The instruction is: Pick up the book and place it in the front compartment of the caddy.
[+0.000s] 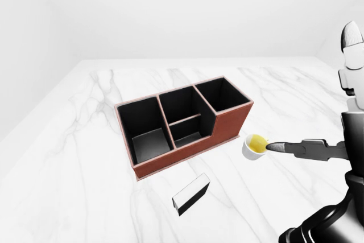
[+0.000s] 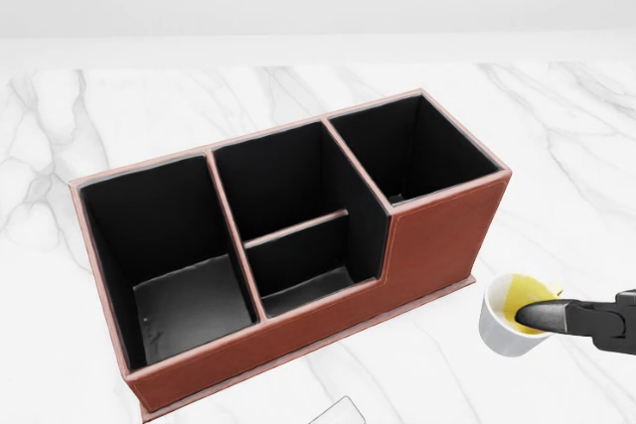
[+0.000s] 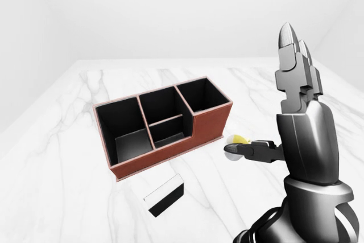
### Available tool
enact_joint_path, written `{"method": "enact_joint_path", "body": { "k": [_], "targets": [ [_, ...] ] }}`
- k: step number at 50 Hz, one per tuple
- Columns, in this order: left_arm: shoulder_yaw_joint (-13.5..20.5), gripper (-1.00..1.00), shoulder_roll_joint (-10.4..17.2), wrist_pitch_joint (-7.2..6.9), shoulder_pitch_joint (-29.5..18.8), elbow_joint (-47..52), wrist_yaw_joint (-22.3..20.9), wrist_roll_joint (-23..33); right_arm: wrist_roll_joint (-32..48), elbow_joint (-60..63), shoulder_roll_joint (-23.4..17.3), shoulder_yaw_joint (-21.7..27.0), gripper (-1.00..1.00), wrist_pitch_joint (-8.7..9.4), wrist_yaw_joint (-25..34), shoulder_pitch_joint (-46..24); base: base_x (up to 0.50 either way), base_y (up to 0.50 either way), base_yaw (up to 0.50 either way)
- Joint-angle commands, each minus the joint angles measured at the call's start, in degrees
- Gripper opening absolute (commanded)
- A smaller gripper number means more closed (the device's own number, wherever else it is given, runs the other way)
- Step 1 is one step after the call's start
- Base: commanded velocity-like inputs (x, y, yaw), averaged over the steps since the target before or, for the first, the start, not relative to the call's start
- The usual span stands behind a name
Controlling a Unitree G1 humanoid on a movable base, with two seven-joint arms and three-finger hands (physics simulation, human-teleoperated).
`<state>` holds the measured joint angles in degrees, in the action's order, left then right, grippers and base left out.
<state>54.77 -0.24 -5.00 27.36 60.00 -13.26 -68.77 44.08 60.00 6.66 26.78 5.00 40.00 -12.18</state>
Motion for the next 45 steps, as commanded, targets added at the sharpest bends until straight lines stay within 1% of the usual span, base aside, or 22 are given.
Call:
{"method": "enact_joint_path", "body": {
  "k": [1, 5, 11, 14, 16, 18, 23, 28, 30, 34, 40, 45],
  "targets": [
    [-0.1, 1.0, -0.1, 0.0, 0.2, 0.0, -0.1, 0.1, 1.6, 0.0, 2.1, 3.0, 1.0, 0.0, 0.0, 0.3, 0.0, 0.0, 0.0],
    [0.5, 1.0, -1.2, 0.0, -0.4, 0.0, -0.9, 0.5, 1.2, 0.0, 2.1, 3.6, 1.0, 0.0, 0.0, 1.2, 0.0, 0.0, 0.0],
    [0.8, 1.0, -1.3, 0.0, -0.5, 0.0, -1.1, 0.4, 0.5, -0.1, 2.6, 3.2, 1.0, 0.0, 0.0, 3.3, 0.0, 0.0, 0.0],
    [0.5, 1.0, -1.5, 0.0, -0.5, 0.0, -1.2, 0.7, -0.3, 0.0, 4.5, 3.1, 1.0, 0.0, 0.0, 6.3, 0.0, 0.0, 0.0],
    [0.5, 1.0, -1.2, 0.0, -0.2, 0.0, -1.0, 0.3, -1.6, -0.1, 5.8, 2.7, 1.0, 0.0, 0.0, 9.5, 0.0, 0.0, 0.0],
    [0.2, 1.0, -1.1, 0.0, -0.2, 0.0, -0.9, 0.5, -2.5, -0.1, 6.6, 3.1, 1.0, 0.0, 0.0, 10.6, 0.0, 0.0, 0.0],
    [-0.1, 1.0, -1.1, 0.0, -0.1, 0.0, -0.8, 0.8, -3.7, 0.0, 5.9, 2.3, 1.0, 0.0, 0.0, 13.2, 0.0, 0.0, 0.0],
    [-0.2, 1.0, -1.1, 0.0, 0.1, 0.0, -0.8, 0.7, -5.5, 0.0, 5.7, 2.8, 1.0, 0.0, 0.0, 15.9, 0.0, 0.0, 0.0],
    [-0.3, 1.0, -0.9, 0.0, 0.2, 0.0, -0.7, 0.6, -8.2, 0.0, 5.9, 3.3, 1.0, 0.0, 0.0, 20.1, 0.0, 0.0, 0.0],
    [-0.1, 1.0, -0.8, 0.0, 0.1, 0.0, -0.6, 0.3, -12.1, 0.0, 6.7, 5.4, 1.0, 0.0, 0.0, 25.3, 0.0, 0.0, 0.0],
    [0.3, 1.0, -1.4, 0.0, 0.4, 0.0, -1.2, 0.0, -14.1, 0.0, 5.3, 5.9, 1.0, 0.0, 0.0, 28.3, 0.0, 0.0, 0.0],
    [0.6, 1.0, -1.3, 0.0, 0.1, 0.0, -1.1, -0.1, -15.2, 0.0, 6.1, 5.9, 1.0, 0.0, 0.0, 31.5, 0.0, 0.0, 0.0]
  ]
}}
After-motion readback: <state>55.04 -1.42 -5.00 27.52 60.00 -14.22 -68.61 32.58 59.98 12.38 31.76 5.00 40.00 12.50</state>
